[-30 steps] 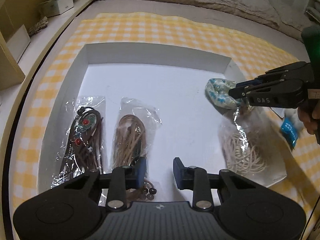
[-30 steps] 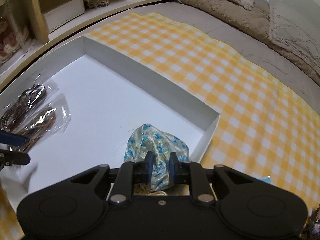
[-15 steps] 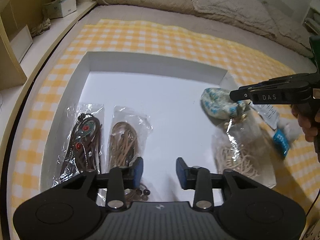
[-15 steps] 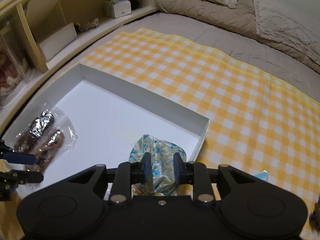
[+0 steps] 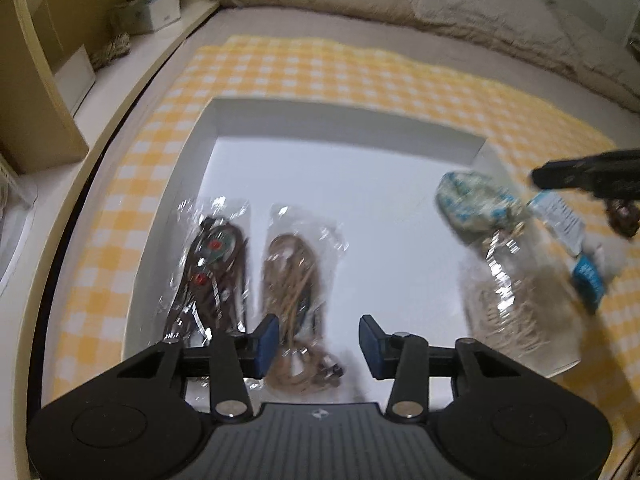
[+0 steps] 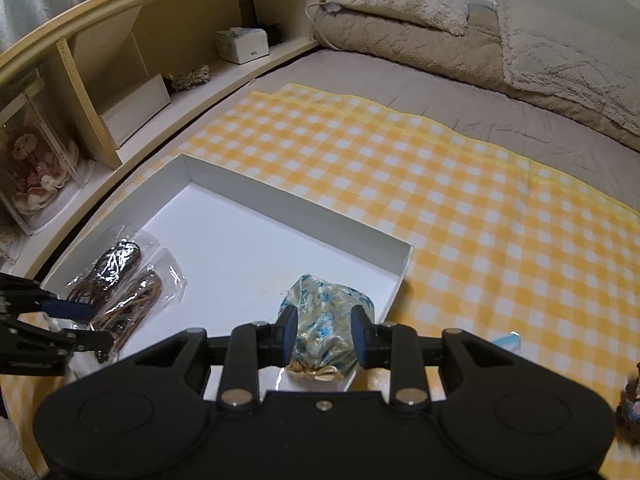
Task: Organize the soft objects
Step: 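Lower the blue floral pouch into the box with the right tool while the left tool withdraws, then open the right tool and move both tools toward the items on the cloth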
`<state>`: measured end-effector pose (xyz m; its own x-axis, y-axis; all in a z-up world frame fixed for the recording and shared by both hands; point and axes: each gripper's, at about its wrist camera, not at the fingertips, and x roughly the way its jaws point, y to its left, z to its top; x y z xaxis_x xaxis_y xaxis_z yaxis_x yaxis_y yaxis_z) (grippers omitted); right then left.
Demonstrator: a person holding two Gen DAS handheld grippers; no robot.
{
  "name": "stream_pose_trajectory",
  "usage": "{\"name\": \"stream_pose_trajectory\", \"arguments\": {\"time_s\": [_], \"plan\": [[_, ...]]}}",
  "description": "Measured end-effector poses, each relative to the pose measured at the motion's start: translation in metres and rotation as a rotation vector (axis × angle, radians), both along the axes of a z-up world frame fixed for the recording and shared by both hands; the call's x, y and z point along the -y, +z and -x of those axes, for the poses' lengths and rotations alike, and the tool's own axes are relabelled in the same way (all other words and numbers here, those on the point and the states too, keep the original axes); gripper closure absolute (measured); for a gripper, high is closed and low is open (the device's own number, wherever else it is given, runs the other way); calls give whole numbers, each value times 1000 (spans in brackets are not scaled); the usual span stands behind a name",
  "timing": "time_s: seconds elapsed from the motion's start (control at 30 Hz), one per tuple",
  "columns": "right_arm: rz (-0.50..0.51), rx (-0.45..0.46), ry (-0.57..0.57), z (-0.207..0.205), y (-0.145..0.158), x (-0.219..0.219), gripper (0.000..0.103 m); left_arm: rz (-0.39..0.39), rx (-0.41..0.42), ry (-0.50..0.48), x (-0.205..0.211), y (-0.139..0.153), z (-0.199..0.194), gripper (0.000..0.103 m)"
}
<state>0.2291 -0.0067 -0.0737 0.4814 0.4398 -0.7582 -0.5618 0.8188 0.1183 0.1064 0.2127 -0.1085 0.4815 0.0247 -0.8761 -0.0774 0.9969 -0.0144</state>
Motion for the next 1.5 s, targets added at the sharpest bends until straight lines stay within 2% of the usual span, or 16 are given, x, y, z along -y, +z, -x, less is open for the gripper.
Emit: {"name": "stream_pose_trajectory", "arguments": {"time_s": [0.13,0.3,0.37,0.43,0.5,0.67,0.77,0.9,1.07,1.13,1.5], "plan": [[-5,6,1,4,5,5,73,-28,-45,-16,-3,-14,-1,62],[-13,8,-9,8,10,12,73,-42,-24,-19,-1,-8,0,61],[-21,8,-14,10,12,16,73,-21,1,-11,0,-1,2,55],[-31,9,-18,13,15,19,71,0,33,-13,2,8,5,41],[-38,13,-19,15,18,21,68,6,61,-17,8,17,7,35],[-48,30,-19,23,25,26,58,28,118,-23,19,35,15,17],[-47,49,-16,30,30,30,42,30,154,-21,26,46,19,11],[-44,82,-20,39,36,36,29,37,207,-13,32,59,27,1],[-59,112,-43,50,45,48,6,27,257,-1,41,72,34,0],[-61,135,-51,55,48,52,1,30,269,2,43,76,36,0],[-92,207,-108,77,67,85,0,33,337,-11,67,95,43,0]]}}
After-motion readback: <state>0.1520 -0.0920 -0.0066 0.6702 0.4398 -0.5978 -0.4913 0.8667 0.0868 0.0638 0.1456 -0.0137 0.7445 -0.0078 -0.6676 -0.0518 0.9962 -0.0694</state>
